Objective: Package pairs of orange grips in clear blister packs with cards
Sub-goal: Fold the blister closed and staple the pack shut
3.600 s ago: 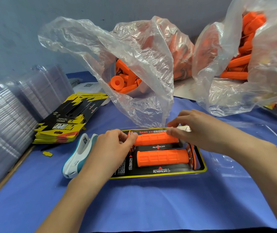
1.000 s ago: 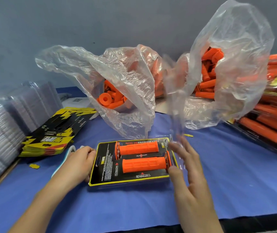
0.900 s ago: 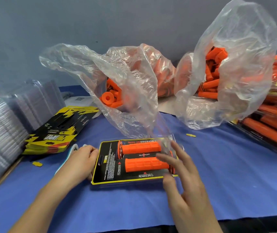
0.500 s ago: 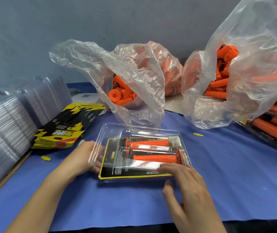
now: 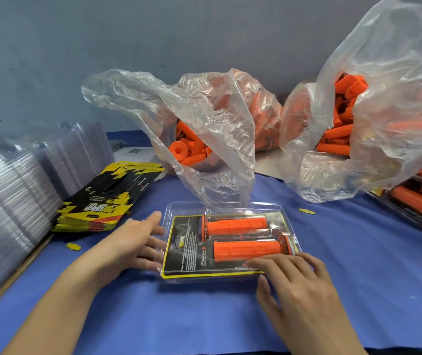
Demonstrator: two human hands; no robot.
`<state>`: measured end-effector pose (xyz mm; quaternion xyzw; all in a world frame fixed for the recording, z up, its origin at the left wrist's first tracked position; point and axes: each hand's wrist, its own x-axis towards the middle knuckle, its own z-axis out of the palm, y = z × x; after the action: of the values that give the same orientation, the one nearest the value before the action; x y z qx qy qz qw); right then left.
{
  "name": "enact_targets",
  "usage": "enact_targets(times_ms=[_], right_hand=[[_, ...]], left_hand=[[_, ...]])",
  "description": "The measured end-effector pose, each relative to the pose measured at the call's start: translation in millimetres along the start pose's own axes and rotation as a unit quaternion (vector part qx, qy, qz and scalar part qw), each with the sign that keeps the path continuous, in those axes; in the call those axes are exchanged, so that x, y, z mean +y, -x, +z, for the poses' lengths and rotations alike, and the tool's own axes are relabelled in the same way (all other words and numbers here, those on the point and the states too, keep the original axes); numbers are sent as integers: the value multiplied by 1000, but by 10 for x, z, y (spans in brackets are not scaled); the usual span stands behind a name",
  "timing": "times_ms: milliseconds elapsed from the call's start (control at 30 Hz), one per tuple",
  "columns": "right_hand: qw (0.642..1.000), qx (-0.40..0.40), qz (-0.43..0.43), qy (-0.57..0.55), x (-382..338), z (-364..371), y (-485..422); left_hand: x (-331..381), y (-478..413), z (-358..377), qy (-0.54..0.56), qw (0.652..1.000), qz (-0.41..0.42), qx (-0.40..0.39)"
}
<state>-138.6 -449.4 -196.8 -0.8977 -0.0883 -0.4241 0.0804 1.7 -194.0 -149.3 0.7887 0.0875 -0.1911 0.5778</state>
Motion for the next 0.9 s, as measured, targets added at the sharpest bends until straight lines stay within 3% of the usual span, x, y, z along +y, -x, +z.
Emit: enact_targets(times_ms=[100,233,500,633,700,767,833,900], right_hand=[[999,-16,-16,36,41,16,-15],[994,-59,-43,78,105,25,-67],[977,-119,-155,89,338,-144,-191],[973,-147,-162,79,355,-187,-251],[973,-162,-153,67,368,-185,-268],[974,-174,-137,57,390,-172,-272],[975,-173,-129,55,416,-154,-263],[975,-171,-134,53,439,-142,-254]], left_hand=[[-21,57,120,-76,996,33,-39],[-45,57,296,-138,987,78,-10],[6,7,457,-104,992,68,-13],[16,-9,551,-142,980,120,77],[-4,32,586,-235,931,208,186],[-2,154,630,-300,835,383,255],[14,305,721,-339,768,508,192],[-24,395,860,-400,727,549,100]])
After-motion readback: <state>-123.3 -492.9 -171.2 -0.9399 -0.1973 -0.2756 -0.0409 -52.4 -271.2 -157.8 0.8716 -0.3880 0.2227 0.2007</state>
